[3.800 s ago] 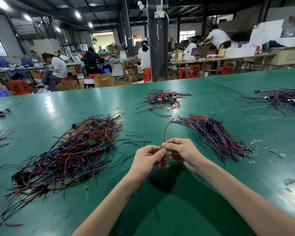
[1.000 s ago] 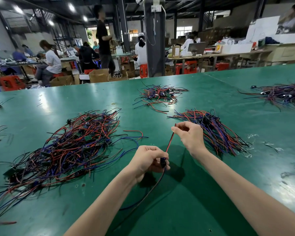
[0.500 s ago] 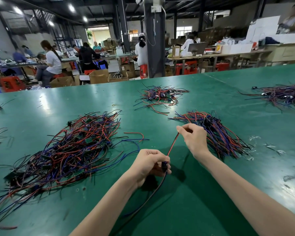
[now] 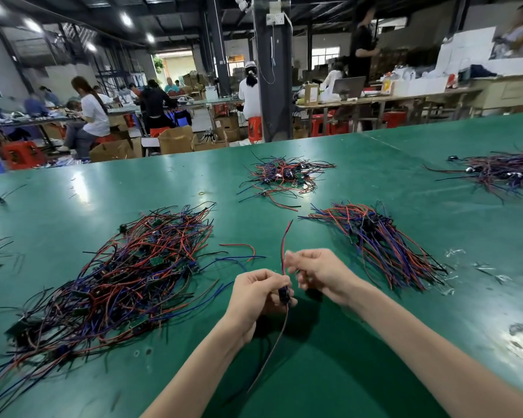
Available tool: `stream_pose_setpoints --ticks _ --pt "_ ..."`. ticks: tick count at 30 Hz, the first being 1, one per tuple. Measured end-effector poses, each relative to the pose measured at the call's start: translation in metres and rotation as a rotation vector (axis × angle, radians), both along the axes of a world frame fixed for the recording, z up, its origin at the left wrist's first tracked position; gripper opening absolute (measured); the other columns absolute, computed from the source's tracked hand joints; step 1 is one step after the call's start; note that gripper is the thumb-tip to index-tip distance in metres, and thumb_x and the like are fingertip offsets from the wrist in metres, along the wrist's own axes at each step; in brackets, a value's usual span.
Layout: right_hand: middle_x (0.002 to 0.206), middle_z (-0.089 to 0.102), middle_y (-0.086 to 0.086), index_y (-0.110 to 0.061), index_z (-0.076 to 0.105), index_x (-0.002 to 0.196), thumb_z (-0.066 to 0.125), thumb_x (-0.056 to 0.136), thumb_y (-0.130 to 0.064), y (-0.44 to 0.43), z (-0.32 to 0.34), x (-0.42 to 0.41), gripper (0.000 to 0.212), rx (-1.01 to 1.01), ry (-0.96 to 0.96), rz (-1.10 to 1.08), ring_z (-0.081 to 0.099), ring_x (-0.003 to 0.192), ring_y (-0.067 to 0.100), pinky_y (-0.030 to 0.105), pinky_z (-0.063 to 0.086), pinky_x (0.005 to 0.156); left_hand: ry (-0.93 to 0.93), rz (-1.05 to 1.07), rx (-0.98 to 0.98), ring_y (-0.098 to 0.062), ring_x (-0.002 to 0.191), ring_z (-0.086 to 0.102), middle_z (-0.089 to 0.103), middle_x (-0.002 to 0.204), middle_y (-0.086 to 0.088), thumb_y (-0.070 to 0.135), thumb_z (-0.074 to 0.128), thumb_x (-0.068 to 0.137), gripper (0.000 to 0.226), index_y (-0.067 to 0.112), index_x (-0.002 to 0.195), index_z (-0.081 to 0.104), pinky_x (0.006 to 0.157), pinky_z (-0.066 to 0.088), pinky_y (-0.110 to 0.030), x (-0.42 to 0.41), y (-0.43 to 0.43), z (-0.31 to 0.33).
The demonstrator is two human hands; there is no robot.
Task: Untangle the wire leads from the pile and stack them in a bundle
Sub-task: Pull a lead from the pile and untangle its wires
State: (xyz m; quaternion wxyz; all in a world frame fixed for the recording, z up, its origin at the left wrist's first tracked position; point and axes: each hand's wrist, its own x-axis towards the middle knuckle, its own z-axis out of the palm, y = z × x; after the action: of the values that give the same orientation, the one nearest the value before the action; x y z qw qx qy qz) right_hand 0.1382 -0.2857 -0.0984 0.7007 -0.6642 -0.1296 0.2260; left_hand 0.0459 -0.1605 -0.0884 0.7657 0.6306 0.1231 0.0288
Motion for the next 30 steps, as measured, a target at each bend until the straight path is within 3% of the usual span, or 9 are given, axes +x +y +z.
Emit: stream_pose_setpoints --ticks 3,8,12,17,22,25,27,30 --pt "0.061 0.058 0.007 -0.005 0.065 0.072 0.070 0.079 -0.020 0.008 -0.001 -0.009 0.016 0.010 -0.011 0.098 0.046 0.048 0.014 0.025 0.034 0.048 -0.030 0.029 0.020 -0.011 0.035 0.053 0.056 0.044 -0.001 -0.004 0.061 0.084 0.024 0.004 0.062 0.058 0.040 0.042 -0.017 0.003 0.003 0.000" --pt "0.060 0.059 0.004 -0.005 0.068 0.072 0.076 0.069 -0.017 0.007 0.000 -0.009 0.014 0.052 0.027 0.125 0.047 0.052 0.012 0.026 0.038 0.053 -0.022 0.021 0.040 -0.009 0.035 0.053 0.058 0.046 0.000 -0.006 0.059 0.084 0.020 0.003 0.066 0.062 0.041 0.045 -0.017 0.003 0.005 -0.002" --pt "0.049 0.057 -0.002 -0.007 0.065 0.063 0.077 0.072 -0.001 0.015 -0.003 -0.008 0.016 0.064 -0.160 -0.097 0.040 0.038 0.007 0.018 0.035 0.041 -0.021 0.074 0.076 -0.012 0.038 0.050 0.055 0.047 -0.003 -0.004 0.060 0.083 0.024 0.005 0.060 0.058 0.043 0.044 -0.019 0.005 0.005 -0.005" --pt "0.046 0.053 -0.002 -0.010 0.065 0.059 0.081 0.071 -0.007 0.014 -0.007 0.007 0.019 0.023 -0.209 -0.317 0.037 0.036 0.009 0.019 0.034 0.040 0.009 0.004 0.027 -0.021 0.039 0.056 0.058 0.051 -0.014 -0.007 0.059 0.082 0.026 0.002 0.058 0.055 0.041 0.044 -0.019 0.002 0.005 -0.003" --pt "0.045 0.053 -0.005 -0.013 0.067 0.060 0.081 0.073 -0.015 0.003 -0.009 0.024 0.019 -0.080 -0.245 -0.484 0.040 0.037 0.011 0.022 0.038 0.045 0.015 -0.080 0.076 -0.020 0.044 0.057 0.059 0.055 -0.011 -0.006 0.059 0.082 0.040 0.013 0.047 0.059 0.051 0.047 -0.026 0.002 0.006 -0.005" --pt "0.051 0.057 -0.005 -0.017 0.066 0.060 0.081 0.073 -0.016 -0.004 -0.008 0.033 0.019 -0.109 -0.275 -0.580 0.044 0.043 0.013 0.027 0.040 0.053 0.018 -0.107 0.101 -0.019 0.044 0.058 0.060 0.055 -0.010 -0.005 0.060 0.082 0.040 0.014 0.047 0.058 0.049 0.048 -0.025 0.003 0.004 -0.006" --pt "0.057 0.059 -0.007 -0.017 0.065 0.062 0.080 0.075 -0.017 -0.005 -0.009 0.034 0.019 -0.174 -0.387 -0.600 0.048 0.049 0.009 0.023 0.042 0.060 0.011 -0.113 0.108 -0.020 0.044 0.058 0.060 0.055 -0.010 -0.003 0.062 0.080 0.038 0.015 0.047 0.059 0.049 0.047 -0.025 0.003 0.004 -0.007" --pt "0.067 0.055 -0.008 -0.014 0.061 0.069 0.077 0.077 -0.011 -0.002 -0.012 0.029 0.018 -0.287 -0.730 -0.591 0.050 0.060 0.003 0.007 0.038 0.062 -0.001 -0.120 0.097 -0.020 0.046 0.058 0.060 0.056 -0.010 0.001 0.066 0.076 0.033 0.014 0.047 0.060 0.056 0.047 -0.029 0.003 0.005 -0.008"
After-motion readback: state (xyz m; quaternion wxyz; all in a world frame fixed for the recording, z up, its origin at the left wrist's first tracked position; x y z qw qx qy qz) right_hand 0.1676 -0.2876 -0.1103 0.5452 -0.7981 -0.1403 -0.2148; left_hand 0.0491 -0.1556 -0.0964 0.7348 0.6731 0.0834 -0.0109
